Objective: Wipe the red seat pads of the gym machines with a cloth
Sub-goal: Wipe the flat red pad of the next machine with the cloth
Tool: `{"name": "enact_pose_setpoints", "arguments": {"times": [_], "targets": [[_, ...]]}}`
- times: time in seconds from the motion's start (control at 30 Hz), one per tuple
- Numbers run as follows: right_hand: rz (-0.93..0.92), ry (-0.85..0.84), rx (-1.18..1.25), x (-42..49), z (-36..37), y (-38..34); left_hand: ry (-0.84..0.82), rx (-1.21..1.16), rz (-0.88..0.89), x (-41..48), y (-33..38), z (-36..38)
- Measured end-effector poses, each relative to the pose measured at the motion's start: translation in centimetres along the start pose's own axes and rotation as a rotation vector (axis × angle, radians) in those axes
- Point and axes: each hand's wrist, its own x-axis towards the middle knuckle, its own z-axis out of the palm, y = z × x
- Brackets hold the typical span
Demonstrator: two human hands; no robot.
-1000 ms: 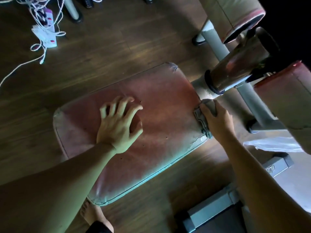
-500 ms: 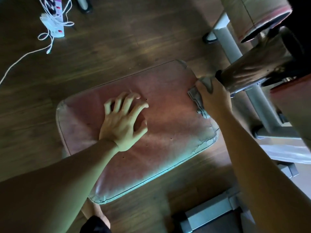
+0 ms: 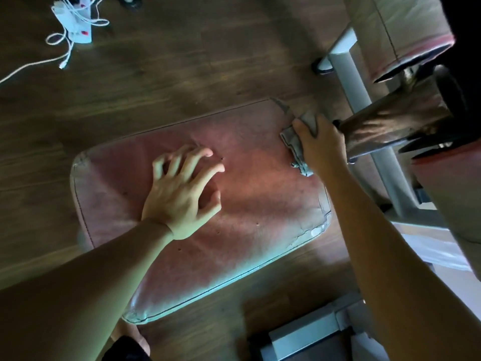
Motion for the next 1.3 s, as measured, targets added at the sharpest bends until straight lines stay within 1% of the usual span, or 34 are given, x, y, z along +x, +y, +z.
{"name": "enact_pose_setpoints", "arguments": {"times": [0.1,0.2,0.27,0.37,0.47,0.5,0.7,0.8,0.9,1.0,1.07,1.1,1.23,1.3], "targets": [[0.030,-0.012,0.031,-2.9,-0.4,2.0,-0.012,-0.047,-0.019,-0.1,0.5,-0.5],[0.067,-0.018,-0.038,-4.8,-1.0,3.1,-0.029,-0.061,-0.021,-0.1,0.3,-0.5],[0.044,-0.037,-0.052,-3.3,-0.9,2.1,-0.013,-0.067,-0.022,-0.2,0.2,-0.4],[0.033,-0.079,-0.066,1.3,-0.4,-1.2,-0.002,-0.069,-0.019,-0.1,0.2,-0.4],[0.040,-0.124,0.046,4.9,0.4,-3.0,0.005,-0.072,-0.021,-0.1,0.2,-0.3],[0.033,-0.126,0.038,4.8,0.4,-3.2,-0.005,-0.073,-0.019,-0.1,0.1,-0.3],[0.023,-0.022,-0.086,-0.8,-0.3,0.6,-0.001,-0.082,-0.028,-0.1,0.0,-0.2],[0.036,-0.084,-0.106,1.5,0.2,-0.6,0.011,-0.068,-0.023,-0.1,0.0,-0.2],[0.017,-0.071,-0.055,3.9,0.7,-3.0,0.005,-0.059,-0.020,-0.1,0.0,-0.1],[-0.027,-0.003,-0.144,2.3,1.0,-2.8,-0.004,-0.051,-0.027,-0.2,0.0,0.0],[-0.016,0.073,-0.168,0.4,0.9,-1.9,-0.005,-0.048,-0.029,-0.1,0.0,-0.1],[-0.003,0.084,-0.172,0.3,1.0,-1.5,-0.006,-0.043,-0.029,0.0,0.0,-0.1],[0.120,-0.038,-0.060,3.6,1.0,-2.8,-0.004,-0.037,-0.025,-0.1,0.1,-0.1],[0.096,-0.048,-0.016,4.7,1.0,-3.6,0.000,-0.026,-0.020,-0.1,0.0,-0.1]]}}
